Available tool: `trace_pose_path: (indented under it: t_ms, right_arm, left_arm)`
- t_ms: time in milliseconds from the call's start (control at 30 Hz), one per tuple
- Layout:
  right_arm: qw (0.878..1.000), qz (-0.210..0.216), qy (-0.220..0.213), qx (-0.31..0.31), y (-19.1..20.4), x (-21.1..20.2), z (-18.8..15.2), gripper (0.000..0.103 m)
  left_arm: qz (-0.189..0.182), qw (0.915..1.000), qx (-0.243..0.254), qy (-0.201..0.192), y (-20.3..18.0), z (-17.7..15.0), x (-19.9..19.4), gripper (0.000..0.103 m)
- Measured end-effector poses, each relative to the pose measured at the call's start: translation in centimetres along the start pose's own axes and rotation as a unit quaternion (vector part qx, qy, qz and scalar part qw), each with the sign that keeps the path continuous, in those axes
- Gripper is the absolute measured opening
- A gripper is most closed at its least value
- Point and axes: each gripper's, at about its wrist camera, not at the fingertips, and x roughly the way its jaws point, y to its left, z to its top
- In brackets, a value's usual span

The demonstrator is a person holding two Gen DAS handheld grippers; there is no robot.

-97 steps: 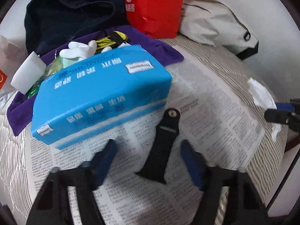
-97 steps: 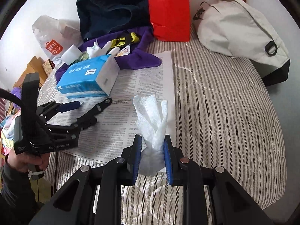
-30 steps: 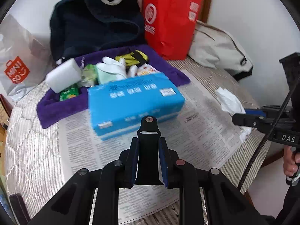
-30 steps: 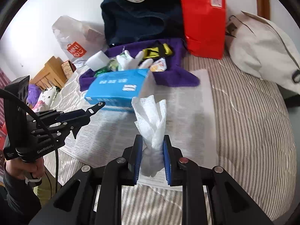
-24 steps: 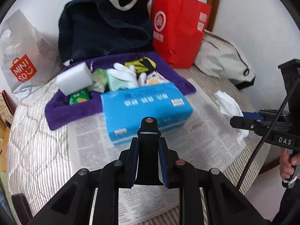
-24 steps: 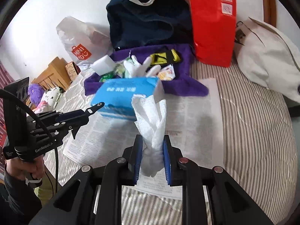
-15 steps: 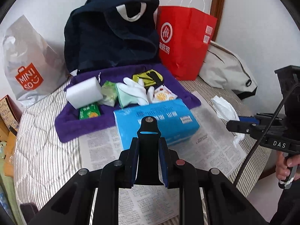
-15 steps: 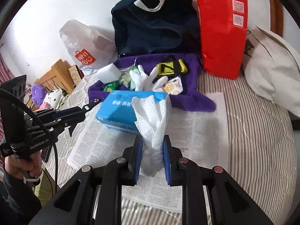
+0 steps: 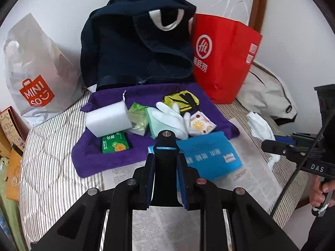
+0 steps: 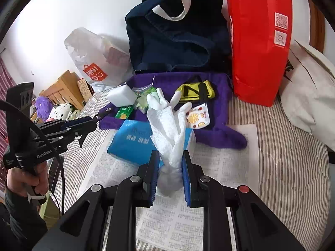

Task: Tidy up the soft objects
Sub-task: 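Carry the black strap toward the purple towel while the right gripper carries the tissue there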

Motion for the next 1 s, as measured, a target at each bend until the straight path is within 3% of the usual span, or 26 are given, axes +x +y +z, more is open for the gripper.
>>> trace_pose_path:
  t_ms: [500,1000]
  right_arm:
    - [1.000,-0.009,0.003,0.005,-0.6,2.7,3.3,0.021]
    - [1.000,-0.017,0.010,0.010,-1.5,6.7,7.3,0.021]
  left_arm:
    - [0.000,0.9999,-0.014,-0.004,2.4,3.7,3.3,0.020]
    - [-0.018,0.9994,-0.022,0.018,3.8,5.1,7.7,0.020]
